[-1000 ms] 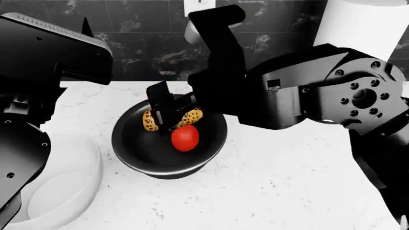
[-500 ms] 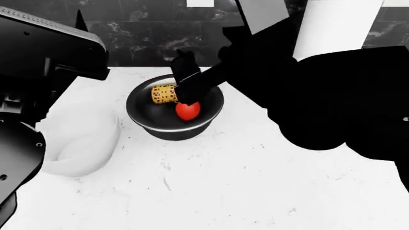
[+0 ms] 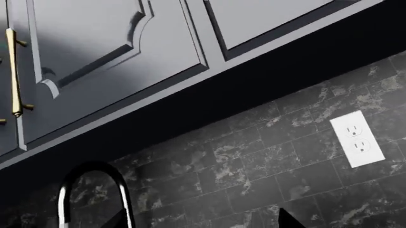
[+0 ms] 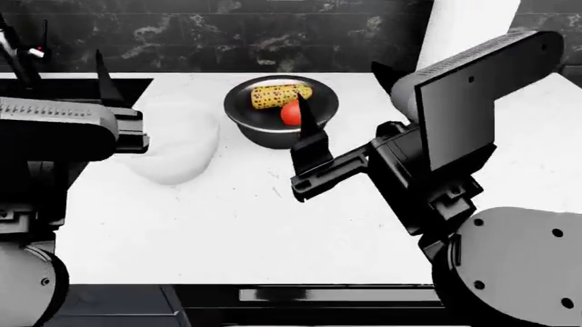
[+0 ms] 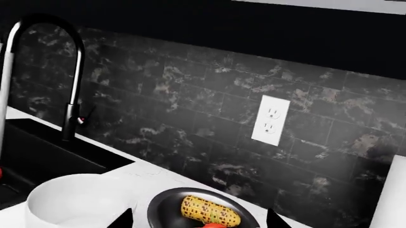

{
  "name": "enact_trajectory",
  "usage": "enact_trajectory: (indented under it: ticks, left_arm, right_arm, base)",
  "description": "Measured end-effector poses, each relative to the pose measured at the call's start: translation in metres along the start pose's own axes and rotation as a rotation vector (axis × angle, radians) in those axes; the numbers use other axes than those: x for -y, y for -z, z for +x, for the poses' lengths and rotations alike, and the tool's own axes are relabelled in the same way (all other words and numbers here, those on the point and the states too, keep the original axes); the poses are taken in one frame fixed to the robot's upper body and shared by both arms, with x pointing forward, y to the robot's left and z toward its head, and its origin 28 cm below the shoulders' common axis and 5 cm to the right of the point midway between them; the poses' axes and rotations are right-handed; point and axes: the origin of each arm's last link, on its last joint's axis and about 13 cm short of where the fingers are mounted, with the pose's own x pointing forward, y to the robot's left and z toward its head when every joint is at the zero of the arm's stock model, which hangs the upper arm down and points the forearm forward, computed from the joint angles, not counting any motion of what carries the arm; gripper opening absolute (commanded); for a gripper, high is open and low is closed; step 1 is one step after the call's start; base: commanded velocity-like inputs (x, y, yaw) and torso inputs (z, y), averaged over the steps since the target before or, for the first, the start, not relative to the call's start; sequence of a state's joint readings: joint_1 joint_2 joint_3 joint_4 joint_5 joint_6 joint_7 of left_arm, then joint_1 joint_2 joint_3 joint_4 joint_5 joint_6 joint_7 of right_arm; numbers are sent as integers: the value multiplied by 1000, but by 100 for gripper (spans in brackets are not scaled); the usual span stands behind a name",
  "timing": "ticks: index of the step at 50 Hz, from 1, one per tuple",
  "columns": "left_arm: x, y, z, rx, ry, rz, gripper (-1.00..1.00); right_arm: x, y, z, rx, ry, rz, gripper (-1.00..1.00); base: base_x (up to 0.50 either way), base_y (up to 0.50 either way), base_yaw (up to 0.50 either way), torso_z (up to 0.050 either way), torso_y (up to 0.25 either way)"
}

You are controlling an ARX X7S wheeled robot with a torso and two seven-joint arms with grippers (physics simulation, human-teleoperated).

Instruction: Pick the tomatos and corns from the sink and place them in one bowl. Place the pomegranate in the other bowl. Then turn off the sink faucet.

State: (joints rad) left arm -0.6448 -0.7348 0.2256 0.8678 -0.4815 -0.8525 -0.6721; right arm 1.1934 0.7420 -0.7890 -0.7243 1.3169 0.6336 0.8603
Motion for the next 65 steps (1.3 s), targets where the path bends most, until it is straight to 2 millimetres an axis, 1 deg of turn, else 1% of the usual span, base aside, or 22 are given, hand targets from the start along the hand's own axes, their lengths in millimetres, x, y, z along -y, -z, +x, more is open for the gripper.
enact_trajectory:
  ticks: [9, 16, 24, 46, 65]
  left_arm:
    - [5, 13, -11, 11, -15, -82, 100]
    - [8, 18, -14, 22, -20, -116, 100]
    - [10, 21, -17, 34, -16, -134, 100]
    - [8, 27, -17, 4, -67, -105, 100]
    - [5, 27, -17, 22, -89, -111, 100]
  right_arm:
    - [-1, 22, -13, 66, 45, 16, 100]
    - [-2, 34, -16, 81, 54, 21, 100]
    - [-1, 43, -17, 93, 65, 43, 100]
    - [2, 50, -19, 129, 148, 43, 100]
    - [3, 50, -21, 151, 173, 57, 100]
  base:
    - [-2, 500, 0, 1, 0]
    - [0, 500, 0, 0, 0]
    - [54, 500, 0, 0, 0]
    - [139, 500, 0, 0, 0]
    - [5, 500, 0, 0, 0]
